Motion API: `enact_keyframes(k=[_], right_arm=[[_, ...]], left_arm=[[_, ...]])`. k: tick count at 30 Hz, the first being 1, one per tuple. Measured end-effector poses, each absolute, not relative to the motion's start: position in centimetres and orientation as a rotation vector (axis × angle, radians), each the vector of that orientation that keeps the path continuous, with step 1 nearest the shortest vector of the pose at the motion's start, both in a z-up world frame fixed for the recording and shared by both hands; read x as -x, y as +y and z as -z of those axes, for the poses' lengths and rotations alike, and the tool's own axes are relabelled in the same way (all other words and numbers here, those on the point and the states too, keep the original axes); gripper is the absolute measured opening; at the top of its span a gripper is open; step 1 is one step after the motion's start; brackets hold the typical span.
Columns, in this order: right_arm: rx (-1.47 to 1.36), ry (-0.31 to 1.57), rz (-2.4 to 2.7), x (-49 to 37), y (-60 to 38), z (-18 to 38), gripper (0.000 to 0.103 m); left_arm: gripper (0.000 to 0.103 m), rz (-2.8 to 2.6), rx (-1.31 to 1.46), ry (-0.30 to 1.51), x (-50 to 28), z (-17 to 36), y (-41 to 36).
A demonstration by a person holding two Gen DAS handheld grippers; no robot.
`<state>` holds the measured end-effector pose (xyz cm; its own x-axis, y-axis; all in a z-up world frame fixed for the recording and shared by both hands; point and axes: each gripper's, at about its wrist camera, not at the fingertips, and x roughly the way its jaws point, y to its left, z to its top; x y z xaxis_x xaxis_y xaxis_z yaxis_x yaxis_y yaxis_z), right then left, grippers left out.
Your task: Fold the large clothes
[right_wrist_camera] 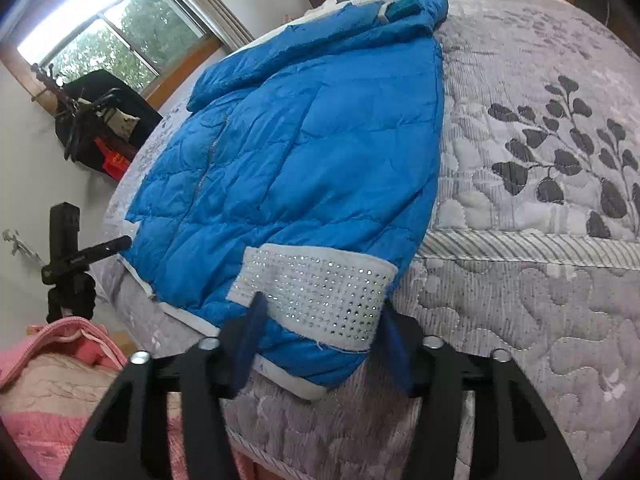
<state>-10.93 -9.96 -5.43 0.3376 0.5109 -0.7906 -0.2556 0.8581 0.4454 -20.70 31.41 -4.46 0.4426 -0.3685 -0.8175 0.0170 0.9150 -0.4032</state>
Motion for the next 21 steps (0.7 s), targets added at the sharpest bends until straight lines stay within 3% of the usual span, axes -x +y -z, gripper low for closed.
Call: enact_keyframes(k=[5, 9, 21], right_arm=[[-0.219, 1.090, -0.519, 11.2, -9.4, 4.9, 0.026], [-0.251, 1.058, -0.542, 11.0, -9.3, 4.1, 0.017], [-0.332, 0.885, -0.631, 9.5, -11.1, -2.4, 0.012]], left_arm=[[0.037, 0.243, 0.402, 1.083, 20.8, 4.3, 32.0], [0.018, 0.245, 0.424, 1.054, 21.0, 3.5, 32.3], [0.013, 0.389, 0.501, 0.853, 18.8, -3.4, 33.0]])
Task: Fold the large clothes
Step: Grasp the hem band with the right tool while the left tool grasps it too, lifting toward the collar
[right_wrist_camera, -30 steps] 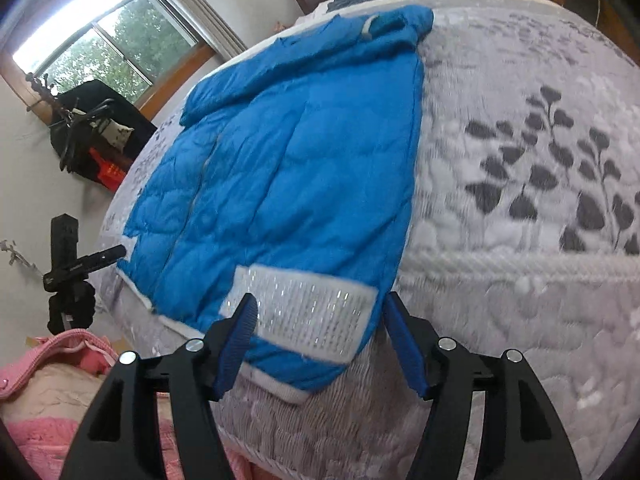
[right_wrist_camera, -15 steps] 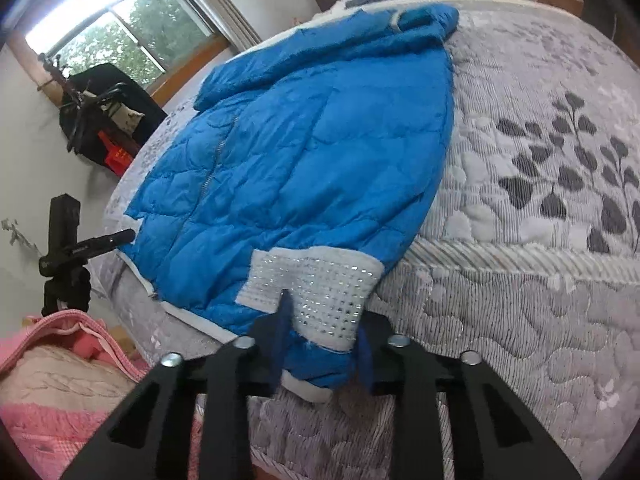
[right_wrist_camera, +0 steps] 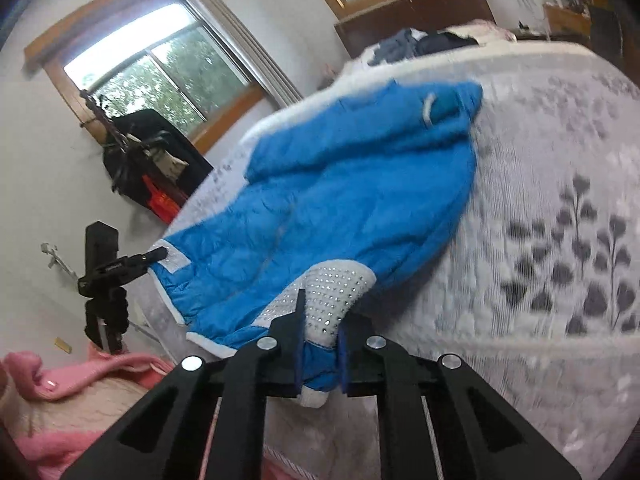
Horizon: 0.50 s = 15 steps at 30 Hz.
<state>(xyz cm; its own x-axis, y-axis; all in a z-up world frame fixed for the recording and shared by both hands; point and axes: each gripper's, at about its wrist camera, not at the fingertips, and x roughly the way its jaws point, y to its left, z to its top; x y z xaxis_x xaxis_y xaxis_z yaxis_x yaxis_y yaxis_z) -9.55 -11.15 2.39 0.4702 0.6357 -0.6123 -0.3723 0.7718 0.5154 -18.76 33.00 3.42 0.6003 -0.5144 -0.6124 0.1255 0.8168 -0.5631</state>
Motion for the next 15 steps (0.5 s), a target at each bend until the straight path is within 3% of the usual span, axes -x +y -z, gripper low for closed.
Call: enact_keyframes(k=[15], right_arm=[[-0.407, 0.864, -0.639, -2.7, -11.9, -8.1, 0.012]], left_arm=[[0.014, 0.402, 0.464, 0.718, 7.2, -8.3, 33.1]])
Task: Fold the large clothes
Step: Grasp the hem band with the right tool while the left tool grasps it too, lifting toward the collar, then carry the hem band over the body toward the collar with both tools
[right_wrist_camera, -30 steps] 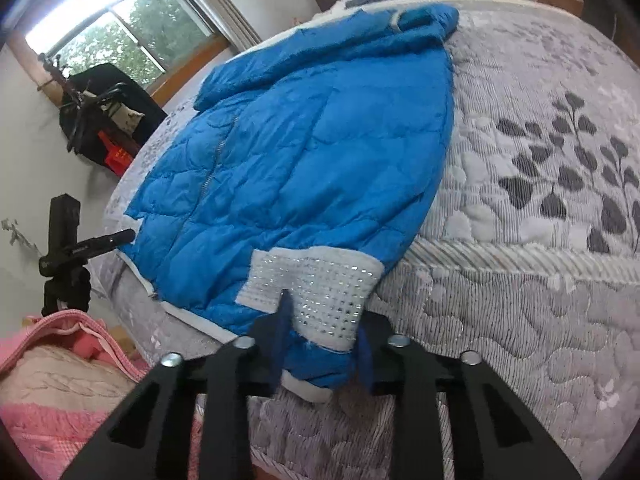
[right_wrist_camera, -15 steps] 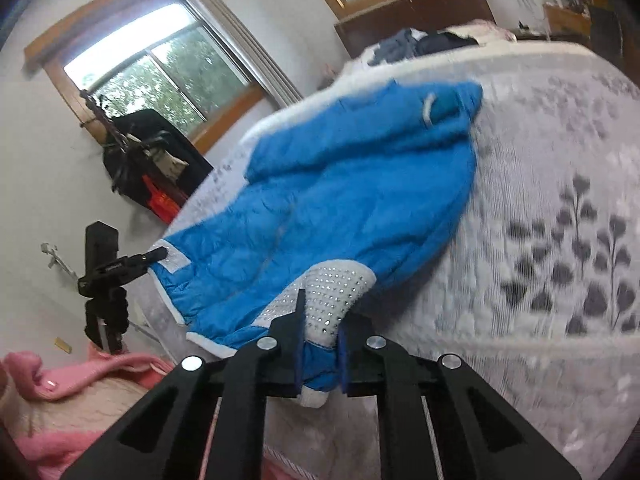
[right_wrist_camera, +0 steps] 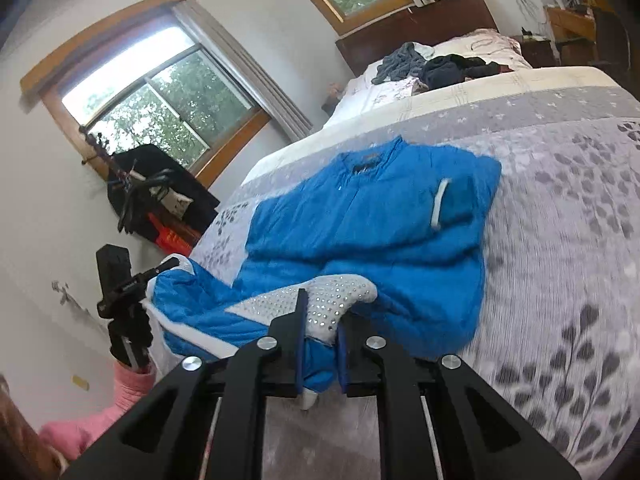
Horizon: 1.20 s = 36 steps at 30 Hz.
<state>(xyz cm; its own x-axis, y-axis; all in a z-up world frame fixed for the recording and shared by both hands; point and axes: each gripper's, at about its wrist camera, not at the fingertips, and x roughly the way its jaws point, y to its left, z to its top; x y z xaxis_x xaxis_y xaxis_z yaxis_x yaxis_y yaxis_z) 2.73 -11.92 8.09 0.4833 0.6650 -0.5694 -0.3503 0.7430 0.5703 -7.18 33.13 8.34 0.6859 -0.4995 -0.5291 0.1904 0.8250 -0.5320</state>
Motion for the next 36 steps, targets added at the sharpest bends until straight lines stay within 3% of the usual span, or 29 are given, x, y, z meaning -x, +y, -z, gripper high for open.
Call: enact_keyframes(k=[15, 24, 31, 33, 34, 36], right_arm=[[-0.544, 1.098, -0.515, -19.8, -12.2, -1.4, 0.012], [-0.546, 1.156, -0.478, -23.0, -12.3, 1.4, 0.015], [-0.606, 1.102, -0.569, -20.2, -14.4, -0.4, 0.035], [-0.587, 1.077, -0.556, -19.3, -15.0, -1.0, 0.058], [-0.544, 1.045, -0.510, -18.6, -15.4, -1.8, 0.075], [-0.492, 0.995, -0.484, -17.5, -16.1, -2.9, 0.075]], left_arm=[[0.015, 0.300, 0.503, 0.939, -9.6, -1.6, 32.9], [0.018, 0.300, 0.545, 0.992, -13.0, 1.0, 33.6], [0.030, 0.372, 0.643, 0.960, -10.2, -0.5, 36.0], [0.037, 0.372, 0.651, 0.944, -9.1, -0.7, 36.9], [0.044, 0.348, 0.632, 0.925, -8.3, -1.1, 37.4], [0.045, 0.320, 0.585, 0.898, -7.0, -1.8, 38.1]])
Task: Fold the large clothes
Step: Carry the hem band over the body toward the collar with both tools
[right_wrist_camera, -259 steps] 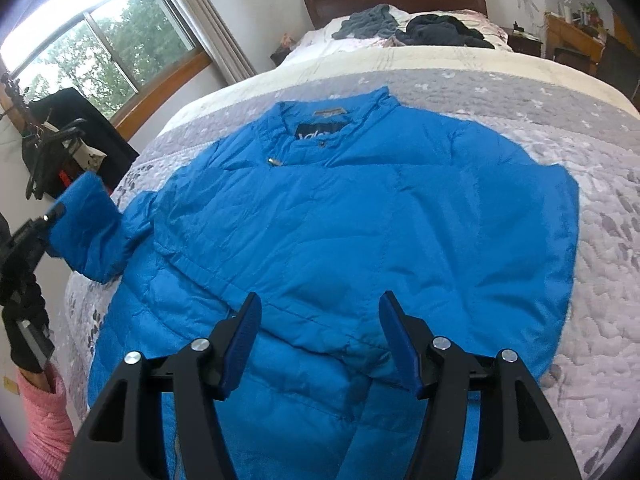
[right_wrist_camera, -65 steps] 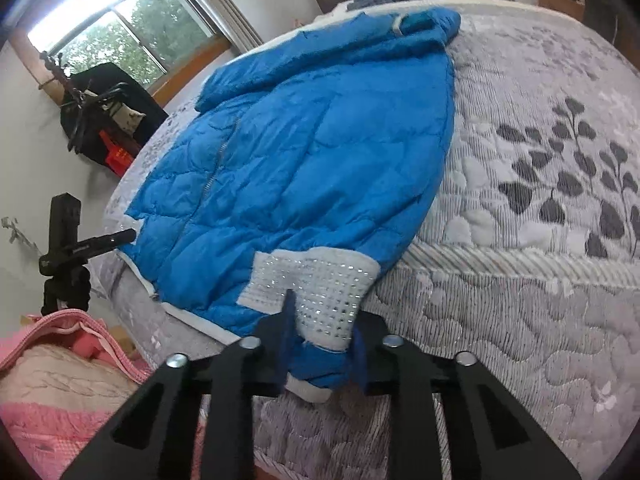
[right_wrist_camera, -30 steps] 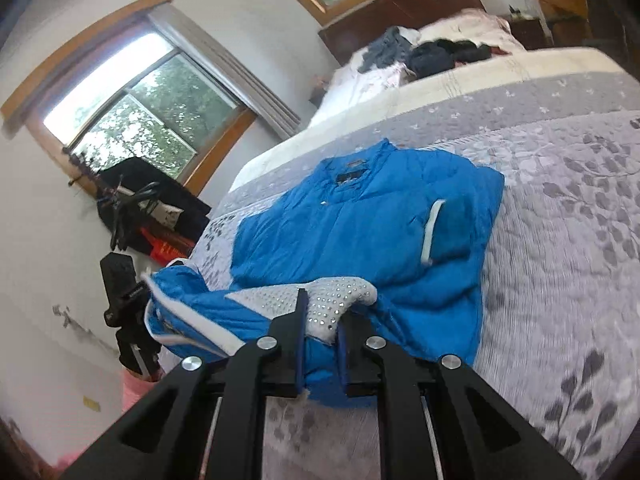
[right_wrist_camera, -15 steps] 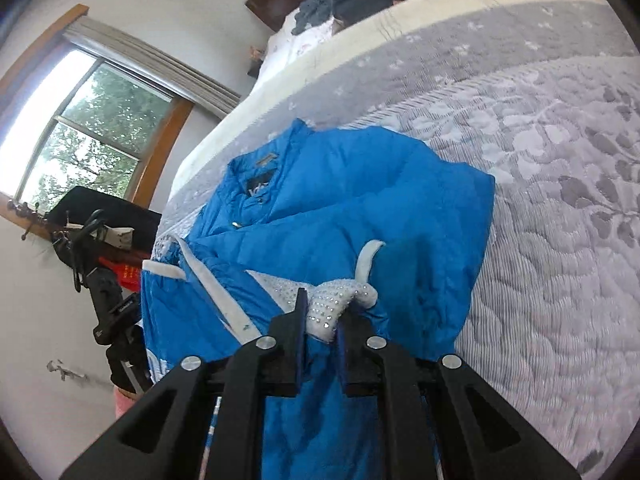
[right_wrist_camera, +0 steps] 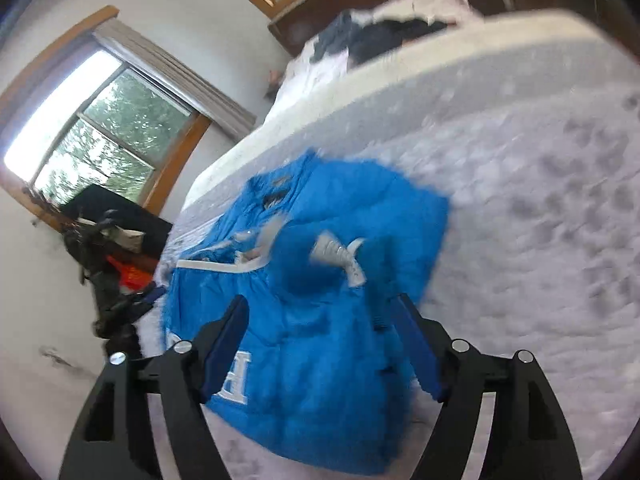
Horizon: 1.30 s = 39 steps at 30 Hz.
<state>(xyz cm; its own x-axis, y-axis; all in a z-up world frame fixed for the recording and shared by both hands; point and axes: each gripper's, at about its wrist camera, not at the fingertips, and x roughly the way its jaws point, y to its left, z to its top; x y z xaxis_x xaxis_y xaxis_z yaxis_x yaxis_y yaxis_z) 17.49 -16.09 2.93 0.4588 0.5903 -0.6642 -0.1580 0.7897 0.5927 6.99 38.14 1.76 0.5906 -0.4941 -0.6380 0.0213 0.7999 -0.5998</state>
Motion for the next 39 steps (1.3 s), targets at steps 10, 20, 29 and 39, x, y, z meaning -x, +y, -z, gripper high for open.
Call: enact_keyframes(k=[10, 20, 29, 39], right_arm=[[-0.239, 0.969, -0.515, -19.2, -11.6, -4.0, 0.079], [0.004, 0.989, -0.449, -21.7, -6.5, -1.3, 0.046], [-0.027, 0.885, -0.472, -18.0, -8.4, -4.0, 0.011], [-0.146, 0.772, -0.445, -20.0, -9.7, -11.8, 0.011]], left_arm=[[0.064, 0.367, 0.284, 0.847, -7.5, -3.0, 34.8], [0.061, 0.286, 0.050, 0.856, -11.5, -1.8, 30.6], [0.014, 0.224, 0.037, 0.707, -7.6, -4.2, 30.4], [0.013, 0.169, 0.152, 0.535, -9.5, -11.9, 31.1]])
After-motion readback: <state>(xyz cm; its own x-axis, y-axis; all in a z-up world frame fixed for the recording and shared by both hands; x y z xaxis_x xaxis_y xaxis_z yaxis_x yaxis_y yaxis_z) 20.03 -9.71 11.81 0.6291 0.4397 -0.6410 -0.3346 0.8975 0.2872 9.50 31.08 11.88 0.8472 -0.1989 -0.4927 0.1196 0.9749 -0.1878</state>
